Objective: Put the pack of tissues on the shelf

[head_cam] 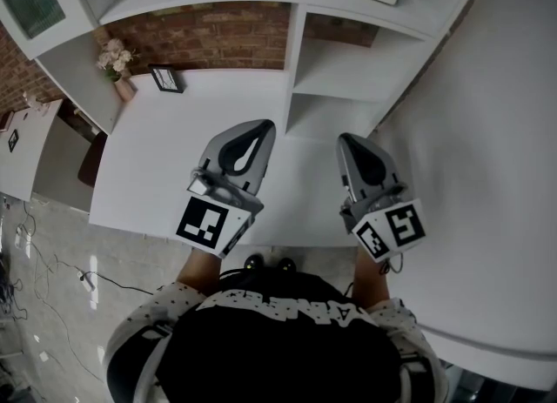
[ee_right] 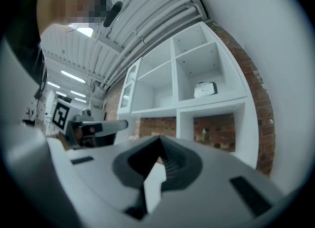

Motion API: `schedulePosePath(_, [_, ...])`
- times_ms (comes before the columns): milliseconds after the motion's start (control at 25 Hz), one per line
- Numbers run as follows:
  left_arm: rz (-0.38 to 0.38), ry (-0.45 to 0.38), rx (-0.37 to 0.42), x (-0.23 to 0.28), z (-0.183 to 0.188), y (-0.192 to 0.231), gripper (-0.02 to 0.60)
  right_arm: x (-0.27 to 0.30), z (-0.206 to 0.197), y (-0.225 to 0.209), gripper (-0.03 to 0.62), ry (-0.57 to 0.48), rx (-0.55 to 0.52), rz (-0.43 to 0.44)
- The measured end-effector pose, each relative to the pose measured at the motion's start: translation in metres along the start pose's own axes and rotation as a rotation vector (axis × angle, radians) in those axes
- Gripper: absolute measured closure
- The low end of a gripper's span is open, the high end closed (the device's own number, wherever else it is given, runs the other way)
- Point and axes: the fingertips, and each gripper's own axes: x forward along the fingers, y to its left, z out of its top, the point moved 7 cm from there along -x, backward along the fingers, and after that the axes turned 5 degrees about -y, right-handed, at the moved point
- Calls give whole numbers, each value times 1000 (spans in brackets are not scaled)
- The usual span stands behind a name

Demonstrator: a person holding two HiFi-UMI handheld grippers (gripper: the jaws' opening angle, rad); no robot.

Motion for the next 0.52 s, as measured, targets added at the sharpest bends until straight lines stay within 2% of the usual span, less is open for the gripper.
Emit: schedulePosePath(520, [-1, -2, 1, -2, 5, 2, 548, 2, 6, 4, 565, -5, -10, 5])
